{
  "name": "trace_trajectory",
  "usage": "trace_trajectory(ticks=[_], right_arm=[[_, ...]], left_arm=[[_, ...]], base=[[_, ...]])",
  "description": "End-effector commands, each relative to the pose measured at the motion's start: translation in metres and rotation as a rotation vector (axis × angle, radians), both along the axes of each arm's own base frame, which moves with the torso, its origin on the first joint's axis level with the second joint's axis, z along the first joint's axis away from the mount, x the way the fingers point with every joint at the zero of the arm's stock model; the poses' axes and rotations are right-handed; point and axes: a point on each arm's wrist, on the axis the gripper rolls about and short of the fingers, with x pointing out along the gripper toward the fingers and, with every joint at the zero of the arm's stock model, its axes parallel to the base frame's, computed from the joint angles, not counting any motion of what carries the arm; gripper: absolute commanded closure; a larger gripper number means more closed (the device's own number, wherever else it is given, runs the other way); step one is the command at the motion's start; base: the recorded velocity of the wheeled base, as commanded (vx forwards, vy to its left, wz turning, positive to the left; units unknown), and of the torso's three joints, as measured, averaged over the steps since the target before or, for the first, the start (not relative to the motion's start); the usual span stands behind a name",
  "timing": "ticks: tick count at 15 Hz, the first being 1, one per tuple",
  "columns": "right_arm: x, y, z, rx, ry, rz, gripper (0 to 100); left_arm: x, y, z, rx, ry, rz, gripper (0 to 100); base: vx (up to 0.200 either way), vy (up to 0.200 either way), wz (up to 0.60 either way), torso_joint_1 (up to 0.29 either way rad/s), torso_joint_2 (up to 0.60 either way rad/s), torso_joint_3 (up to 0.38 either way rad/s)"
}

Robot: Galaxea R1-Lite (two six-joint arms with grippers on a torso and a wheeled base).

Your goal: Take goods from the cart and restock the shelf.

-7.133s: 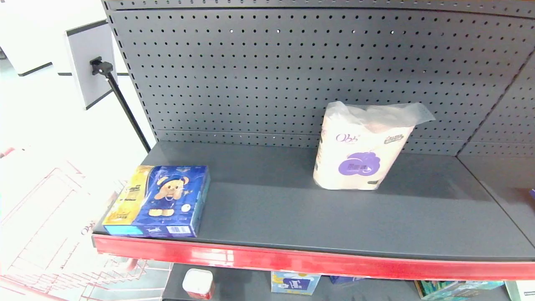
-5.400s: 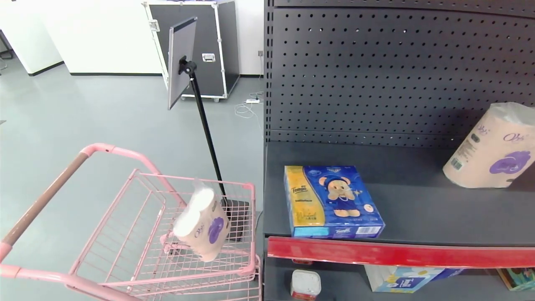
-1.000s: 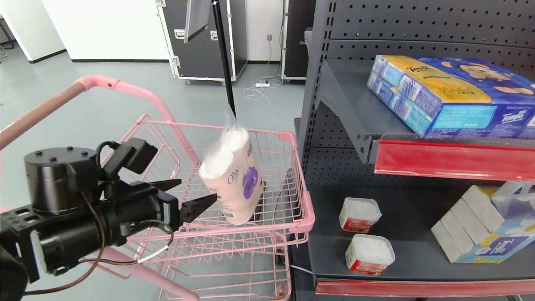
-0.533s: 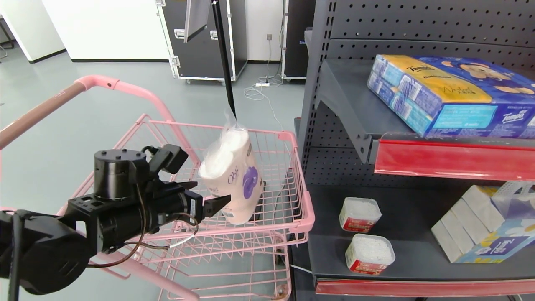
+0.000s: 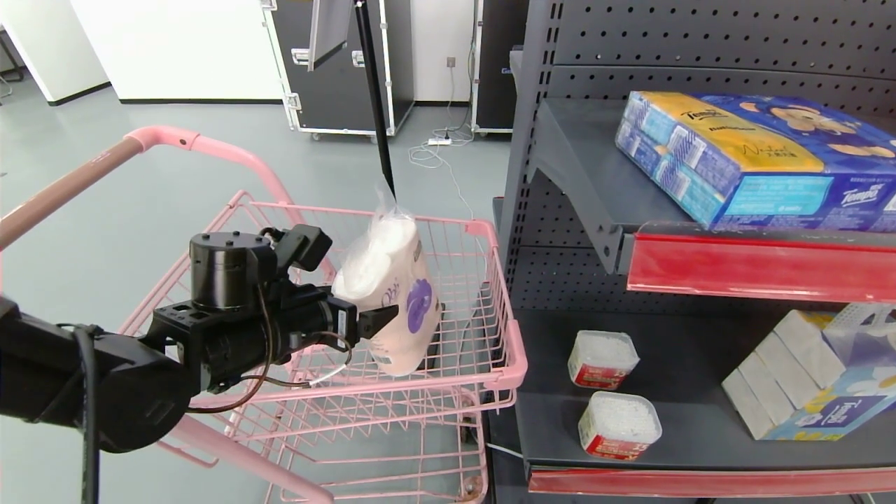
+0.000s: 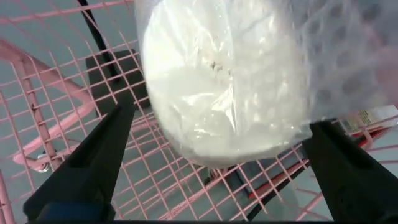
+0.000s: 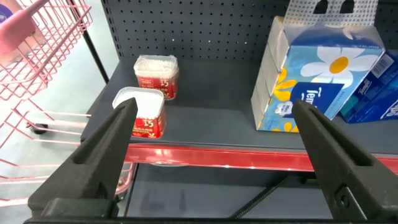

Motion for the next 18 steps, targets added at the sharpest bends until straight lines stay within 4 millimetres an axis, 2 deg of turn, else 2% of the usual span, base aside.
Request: trace_trajectory(ticks=[1,5,11,18], right_arm=[[0.0,0.0,0.0,0.0,0.0,0.0,0],[0.0,0.0,0.0,0.001,0.0,0.0,0],[0.0,0.0,0.0,0.001,0.0,0.0,0],[0.0,0.0,0.0,0.001,0.001,0.0,0]], left_arm=[[0.006,-0.008,-0.002,0.004,-0.002,-0.005,0],[0.01,-0.018,-0.012,0.024,0.014,0.004,0],[0.029,-0.027,-0.006,0.007,-0.025,0.018,0],[0.029,-0.025,-0.005,0.009,-0.026,0.025,0]], base=[[0.0,0.0,0.0,0.0,0.0,0.0],[0.0,0.0,0.0,0.0,0.0,0.0],[0.0,0.0,0.0,0.0,0.0,0.0],[0.0,0.0,0.0,0.0,0.0,0.0]])
